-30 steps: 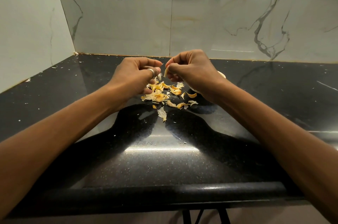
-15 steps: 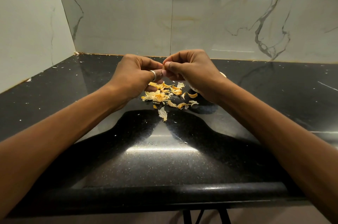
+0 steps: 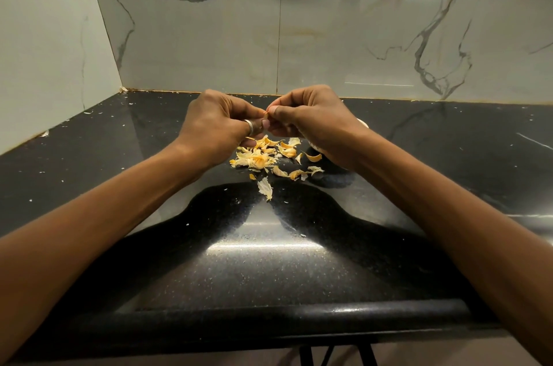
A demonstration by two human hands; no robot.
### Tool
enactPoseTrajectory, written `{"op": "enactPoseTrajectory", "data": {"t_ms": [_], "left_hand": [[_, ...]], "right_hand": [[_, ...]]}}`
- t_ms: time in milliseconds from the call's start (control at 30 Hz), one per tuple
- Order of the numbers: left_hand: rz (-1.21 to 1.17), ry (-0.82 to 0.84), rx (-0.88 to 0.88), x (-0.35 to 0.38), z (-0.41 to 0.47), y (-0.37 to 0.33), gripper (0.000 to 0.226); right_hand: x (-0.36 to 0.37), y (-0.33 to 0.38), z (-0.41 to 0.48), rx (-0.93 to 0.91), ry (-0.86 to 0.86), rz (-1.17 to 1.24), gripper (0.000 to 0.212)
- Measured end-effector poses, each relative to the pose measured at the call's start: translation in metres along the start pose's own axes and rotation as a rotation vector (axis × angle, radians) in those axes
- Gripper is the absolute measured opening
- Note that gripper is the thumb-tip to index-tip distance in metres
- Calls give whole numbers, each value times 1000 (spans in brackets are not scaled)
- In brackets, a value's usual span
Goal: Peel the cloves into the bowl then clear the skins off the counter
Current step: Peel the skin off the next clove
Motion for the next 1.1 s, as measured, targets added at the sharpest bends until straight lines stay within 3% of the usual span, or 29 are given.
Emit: {"op": "enactPoseTrajectory", "data": {"t_ms": [167,567,867,1100], "left_hand": [[139,-24,136,0,-1,-9,11],[111,0,144,-2,0,-11,11],[244,-13,269,-1,-5,-19,20],[312,-46,323,-2,-6,-21,12]], "right_hand": [[1,-2,1,42,16,21,11],[3,-5,-3,201,129,365,12],[2,-6,-1,173,122,233,13],[6,-4,-2,92,106,33,17]]}}
Point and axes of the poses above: each hand's wrist, its own z-axis towards the middle knuckle, its own x-axis out of the palm, y = z × x, the point moved 7 cm from there along z, towards the middle knuckle, and after that the axes turned 1 degree about -y, right-handed, at the moved point
